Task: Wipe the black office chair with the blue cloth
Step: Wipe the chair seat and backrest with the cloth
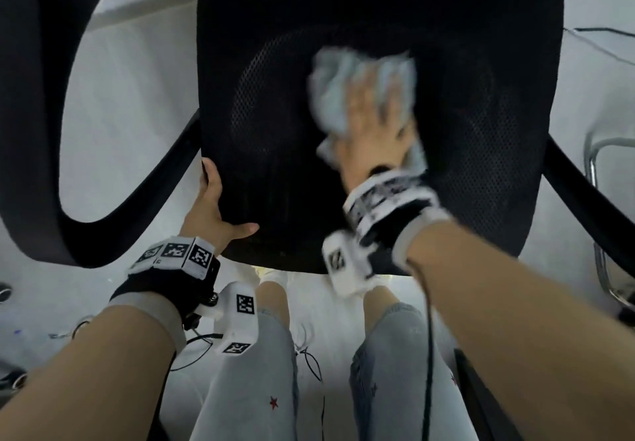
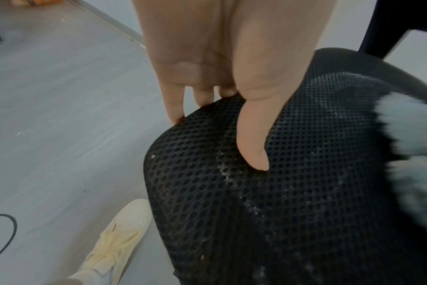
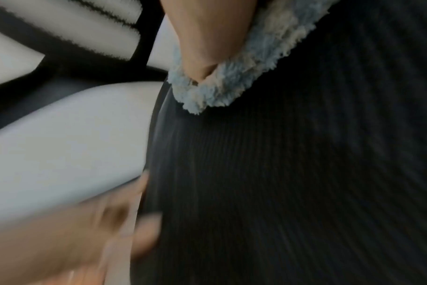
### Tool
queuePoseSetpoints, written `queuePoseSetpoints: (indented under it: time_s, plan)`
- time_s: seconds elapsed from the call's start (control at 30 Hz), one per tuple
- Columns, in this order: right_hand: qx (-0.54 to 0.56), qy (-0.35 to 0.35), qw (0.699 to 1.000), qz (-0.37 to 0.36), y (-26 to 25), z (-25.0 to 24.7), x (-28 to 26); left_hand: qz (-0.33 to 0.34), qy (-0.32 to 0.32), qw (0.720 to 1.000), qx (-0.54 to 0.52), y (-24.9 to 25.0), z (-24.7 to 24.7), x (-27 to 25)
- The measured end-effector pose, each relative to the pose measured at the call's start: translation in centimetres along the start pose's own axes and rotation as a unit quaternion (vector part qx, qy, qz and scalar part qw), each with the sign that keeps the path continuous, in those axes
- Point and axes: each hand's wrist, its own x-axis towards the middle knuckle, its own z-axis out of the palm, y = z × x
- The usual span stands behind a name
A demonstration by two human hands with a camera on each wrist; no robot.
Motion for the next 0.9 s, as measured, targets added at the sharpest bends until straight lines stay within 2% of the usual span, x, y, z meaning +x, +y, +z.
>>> queuePoseSetpoints:
  time_s: [0.03, 0.07, 0.1, 0.13, 0.2, 0.23, 0.27, 0.33, 0.4, 0.43, 0.47, 0.5, 0.53, 0.57, 0.6, 0.63, 0.67, 0.7, 0.73, 0.77, 0.8, 0.83, 0.87, 0.9]
  plan:
    - [0.007, -0.06, 0.995, -0.082, -1.4, 1.7, -1.5, -0.005, -0.001, 1.0, -0.005, 0.1, 0.0, 0.0]
    - [-0.009, -0.104, 0.977, -0.187, -2.5, 3.4, -3.2, -0.005, -0.002, 1.0, -0.009, 0.2, 0.0, 0.0]
    - [-0.062, -0.108, 0.949, -0.289, -2.8, 4.6, -4.8, -0.001, -0.004, 1.0, -0.007, 0.3, 0.1, 0.0]
    - [-0.127, -0.113, 0.919, -0.357, -2.4, 4.5, -5.7, 0.004, -0.006, 1.0, 0.004, 0.3, 0.3, -0.1]
    - [-0.214, -0.112, 0.87, -0.43, -0.8, 3.6, -3.7, 0.003, -0.012, 0.999, 0.045, 0.3, 0.4, -0.1]
    - [-0.203, -0.104, 0.873, -0.43, 0.2, 2.8, -2.1, -0.003, -0.012, 0.998, 0.068, 0.2, 0.4, -0.1]
    - [-0.175, -0.114, 0.905, -0.371, 1.1, 1.7, -0.5, -0.011, -0.013, 0.996, 0.085, 0.3, 0.4, -0.1]
    - [-0.095, -0.042, 0.975, -0.197, 1.7, -1.0, 2.2, -0.021, -0.016, 0.994, 0.109, 0.4, 0.3, -0.2]
    - [-0.037, 0.03, 0.996, -0.072, 0.3, -1.2, 2.8, -0.025, -0.021, 0.99, 0.135, 0.6, 0.0, -0.3]
    - [-0.033, 0.023, 0.998, -0.057, -1.0, -0.5, 2.0, -0.027, -0.027, 0.988, 0.149, 0.6, -0.1, -0.4]
    - [-0.037, -0.012, 0.996, -0.081, -2.3, 0.4, 0.7, -0.031, -0.031, 0.986, 0.16, 0.7, -0.4, -0.4]
    - [-0.045, -0.055, 0.987, -0.146, -3.4, 1.5, -0.6, -0.035, -0.032, 0.985, 0.167, 0.7, -0.6, -0.3]
    - [-0.066, -0.096, 0.964, -0.239, -3.9, 3.0, -2.0, -0.036, -0.032, 0.984, 0.171, 0.7, -0.8, -0.2]
    - [-0.101, -0.125, 0.929, -0.335, -4.1, 4.0, -3.4, -0.036, -0.033, 0.983, 0.176, 0.7, -0.9, -0.1]
    - [-0.14, -0.129, 0.891, -0.411, -4.1, 4.5, -4.4, -0.034, -0.041, 0.982, 0.18, 0.6, -1.0, -0.2]
    - [-0.181, -0.12, 0.864, -0.454, -3.7, 4.1, -3.9, -0.032, -0.052, 0.982, 0.179, 0.5, -0.9, -0.2]
    - [-0.2, -0.111, 0.853, -0.469, -3.3, 3.5, -2.6, -0.033, -0.059, 0.984, 0.167, 0.3, -0.8, -0.3]
    - [-0.201, -0.105, 0.865, -0.447, -3.0, 2.7, -0.9, -0.038, -0.056, 0.985, 0.157, 0.0, -0.5, -0.5]
    - [-0.174, -0.119, 0.904, -0.372, -2.7, 1.2, 0.8, -0.039, -0.041, 0.986, 0.155, 0.0, -0.2, -0.7]
    - [-0.117, -0.099, 0.951, -0.27, -2.4, -0.5, 2.5, -0.04, -0.026, 0.986, 0.157, 0.0, 0.0, -0.9]
    - [-0.061, -0.044, 0.983, -0.17, -2.4, -1.7, 4.1, -0.043, -0.016, 0.987, 0.156, -0.1, 0.2, -0.9]
    - [-0.015, 0.009, 0.997, -0.075, -2.7, -2.3, 5.3, -0.047, -0.012, 0.987, 0.155, -0.3, 0.4, -0.8]
    - [0.025, 0.047, 0.999, 0.0, -3.3, -2.2, 5.8, -0.049, -0.011, 0.987, 0.155, -0.3, 0.4, -0.7]
    - [0.042, 0.057, 0.997, 0.037, -4.6, -1.8, 5.3, -0.052, -0.013, 0.987, 0.154, -0.3, 0.3, -0.7]
